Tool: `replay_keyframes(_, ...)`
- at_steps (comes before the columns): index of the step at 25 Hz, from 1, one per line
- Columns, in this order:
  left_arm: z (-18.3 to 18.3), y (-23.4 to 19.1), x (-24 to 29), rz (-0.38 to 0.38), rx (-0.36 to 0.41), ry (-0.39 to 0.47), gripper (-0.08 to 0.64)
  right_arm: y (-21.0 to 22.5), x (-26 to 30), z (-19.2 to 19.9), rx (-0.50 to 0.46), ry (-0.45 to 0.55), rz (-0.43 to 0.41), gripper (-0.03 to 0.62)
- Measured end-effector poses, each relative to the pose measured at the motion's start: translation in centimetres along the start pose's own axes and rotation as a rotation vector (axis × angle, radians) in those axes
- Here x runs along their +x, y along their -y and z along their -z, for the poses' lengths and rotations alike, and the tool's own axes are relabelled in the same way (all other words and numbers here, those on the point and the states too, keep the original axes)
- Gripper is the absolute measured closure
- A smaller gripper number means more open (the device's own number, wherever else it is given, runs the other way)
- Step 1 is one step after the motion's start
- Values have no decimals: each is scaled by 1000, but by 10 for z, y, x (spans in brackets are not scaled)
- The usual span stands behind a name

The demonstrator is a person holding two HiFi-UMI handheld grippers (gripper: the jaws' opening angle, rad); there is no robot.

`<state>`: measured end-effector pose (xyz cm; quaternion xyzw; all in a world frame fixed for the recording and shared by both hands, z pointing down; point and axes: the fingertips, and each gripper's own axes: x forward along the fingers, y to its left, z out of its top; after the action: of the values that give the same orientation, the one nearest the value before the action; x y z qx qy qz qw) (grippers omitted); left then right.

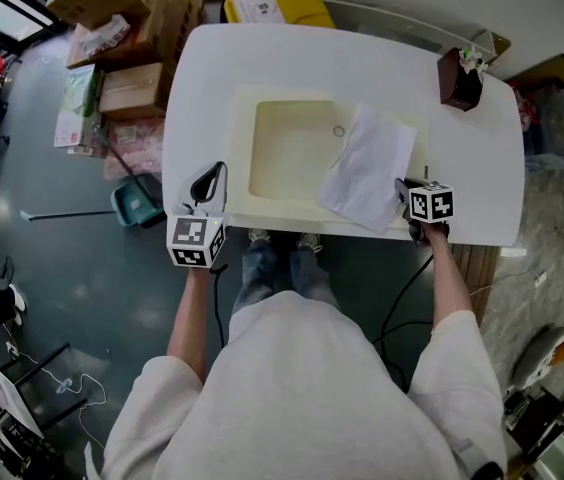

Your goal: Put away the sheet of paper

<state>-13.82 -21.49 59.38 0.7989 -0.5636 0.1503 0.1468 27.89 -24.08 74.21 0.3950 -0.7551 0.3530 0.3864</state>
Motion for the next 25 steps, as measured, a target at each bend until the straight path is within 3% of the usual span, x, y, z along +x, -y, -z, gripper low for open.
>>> replay_keyframes(6,1,-1,0,-2,-3,-4,555,-1,8,-7,-71,-35,-2,591)
replay_keyframes(15,-1,-8,-1,-12,-9,5,555,-50,20,-32,-191,-9,-84,591)
replay_keyframes(20,0,-11,-3,-19,-13,2,555,-65,29,-45,-137,23,-122,591)
replay_keyframes(25,0,-16,-7,-32,-16,4,555,-85,41,-51,-165,16,-153,591)
